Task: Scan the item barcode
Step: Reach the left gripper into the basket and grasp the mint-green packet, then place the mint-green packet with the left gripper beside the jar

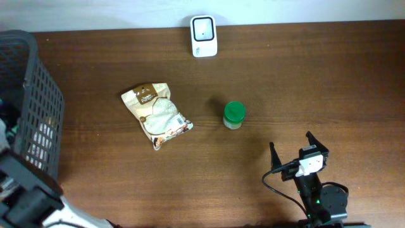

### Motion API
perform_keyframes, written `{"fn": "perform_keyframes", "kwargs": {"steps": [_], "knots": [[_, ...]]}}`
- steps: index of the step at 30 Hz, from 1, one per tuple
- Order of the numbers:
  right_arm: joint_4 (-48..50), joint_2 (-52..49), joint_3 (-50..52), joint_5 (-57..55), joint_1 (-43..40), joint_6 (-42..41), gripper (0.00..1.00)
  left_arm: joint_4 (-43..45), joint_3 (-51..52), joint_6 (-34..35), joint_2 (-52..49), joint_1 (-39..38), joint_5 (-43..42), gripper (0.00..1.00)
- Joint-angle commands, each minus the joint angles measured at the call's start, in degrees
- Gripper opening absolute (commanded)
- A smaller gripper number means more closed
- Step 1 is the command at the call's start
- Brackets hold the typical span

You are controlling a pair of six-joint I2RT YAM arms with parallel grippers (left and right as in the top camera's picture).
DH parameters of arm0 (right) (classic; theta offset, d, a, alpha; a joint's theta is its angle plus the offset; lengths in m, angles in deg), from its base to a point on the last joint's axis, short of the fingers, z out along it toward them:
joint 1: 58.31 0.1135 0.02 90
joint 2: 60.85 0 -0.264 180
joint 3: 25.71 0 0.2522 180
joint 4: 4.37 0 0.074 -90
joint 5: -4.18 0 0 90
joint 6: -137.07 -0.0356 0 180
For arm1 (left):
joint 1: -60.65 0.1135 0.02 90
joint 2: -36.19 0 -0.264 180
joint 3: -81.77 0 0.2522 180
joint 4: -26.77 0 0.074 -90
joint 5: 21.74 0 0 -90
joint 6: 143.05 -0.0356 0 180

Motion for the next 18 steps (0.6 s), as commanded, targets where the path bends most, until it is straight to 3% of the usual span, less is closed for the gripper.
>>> {"fn": "perform_keyframes", "kwargs": {"steps": [1,5,8,13,18], "knots": [[-0.04,0.37,0.48,-0.31,0.46,-0.20,0.98,0.66,-5.11,8.87,13.49,-0.24,-15.15,0.00],[-0.02,0.37,0.48,-0.31,0.46,-0.22,0.98,1.88,-5.51,16.68,26.99,-0.76,-31.23,0.00],[-0.04,0.37,0.48,-0.31,0.46,-0.20,0.98,-3.30,-5.51,16.61,33.64,-4.50,-34.36,0.00],[-0.04,0.37,0.48,-0.31,0.46,-0.20,0.98,-19.91,-5.22,16.13,35.50,-23.19,-31.15,0.00],[-0.04,0.37,0.48,-0.31,0.46,-0.20,0.98,-26.01,-1.46,15.96,27.50,-48.13,-14.32,0.00]]}}
